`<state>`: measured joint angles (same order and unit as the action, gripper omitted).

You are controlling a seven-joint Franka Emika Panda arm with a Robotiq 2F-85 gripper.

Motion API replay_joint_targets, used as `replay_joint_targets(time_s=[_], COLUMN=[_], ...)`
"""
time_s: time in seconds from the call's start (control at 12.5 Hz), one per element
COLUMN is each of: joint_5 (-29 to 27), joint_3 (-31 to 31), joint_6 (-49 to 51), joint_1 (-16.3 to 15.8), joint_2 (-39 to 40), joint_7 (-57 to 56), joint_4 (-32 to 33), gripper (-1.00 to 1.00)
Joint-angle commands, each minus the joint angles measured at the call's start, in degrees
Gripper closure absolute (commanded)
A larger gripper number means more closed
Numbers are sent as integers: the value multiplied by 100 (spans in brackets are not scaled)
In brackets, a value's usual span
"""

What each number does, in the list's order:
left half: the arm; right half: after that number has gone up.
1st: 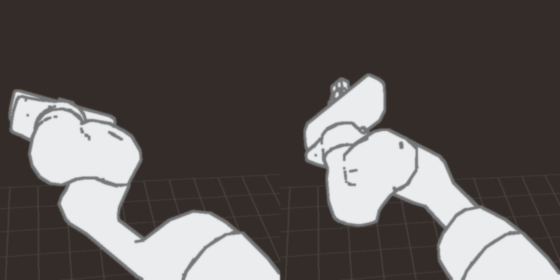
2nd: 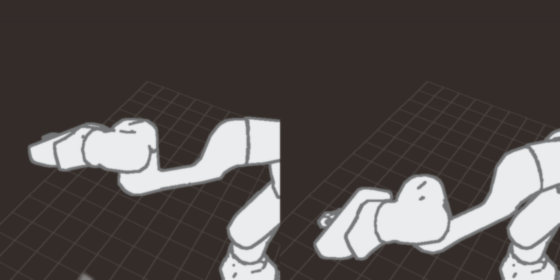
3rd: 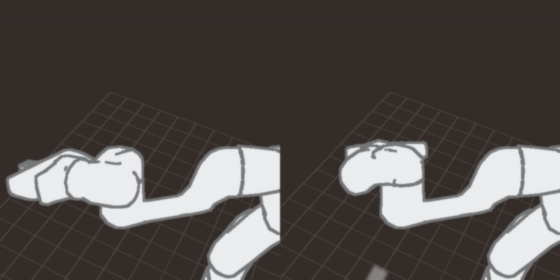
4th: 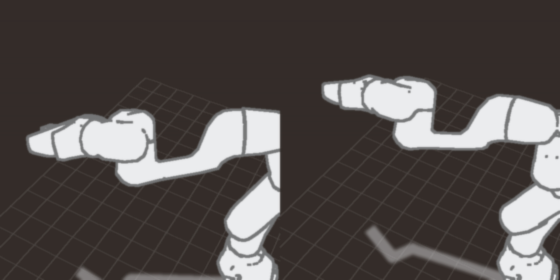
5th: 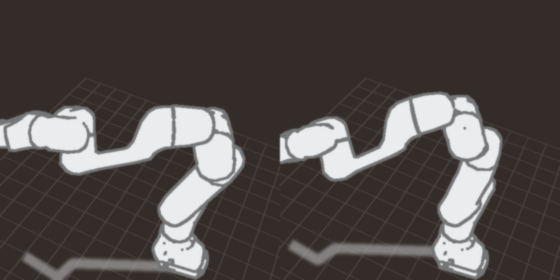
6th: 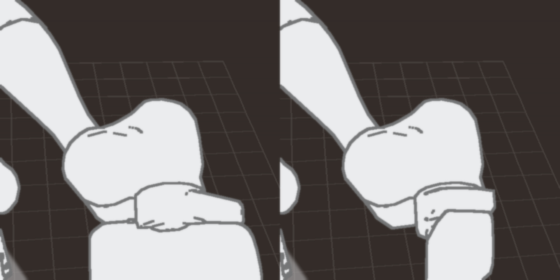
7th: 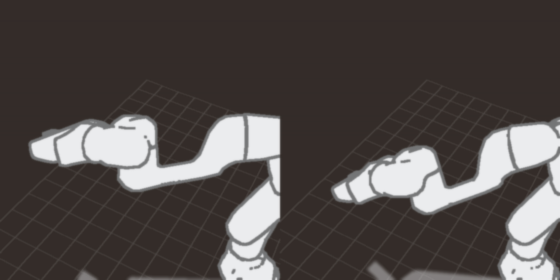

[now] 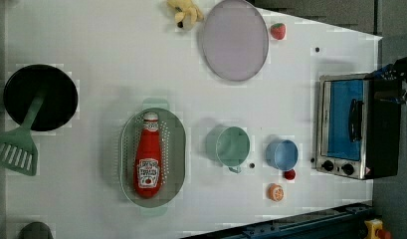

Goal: Pick ketchup from strainer and place it on the table

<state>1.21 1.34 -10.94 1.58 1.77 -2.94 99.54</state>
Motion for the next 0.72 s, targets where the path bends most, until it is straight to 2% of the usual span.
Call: replay_joint_targets(time_s=[0.08,0.24,0.72], joint_5=[-201,-227,-229], joint_3=[437,605,2089], joint_6=[650,627,488], joint_1=[563,495,164], joint_2=[-622,-588,-271], joint_7=[67,67,95], joint_4=[4,4,3], gripper=[-59,-100,-100])
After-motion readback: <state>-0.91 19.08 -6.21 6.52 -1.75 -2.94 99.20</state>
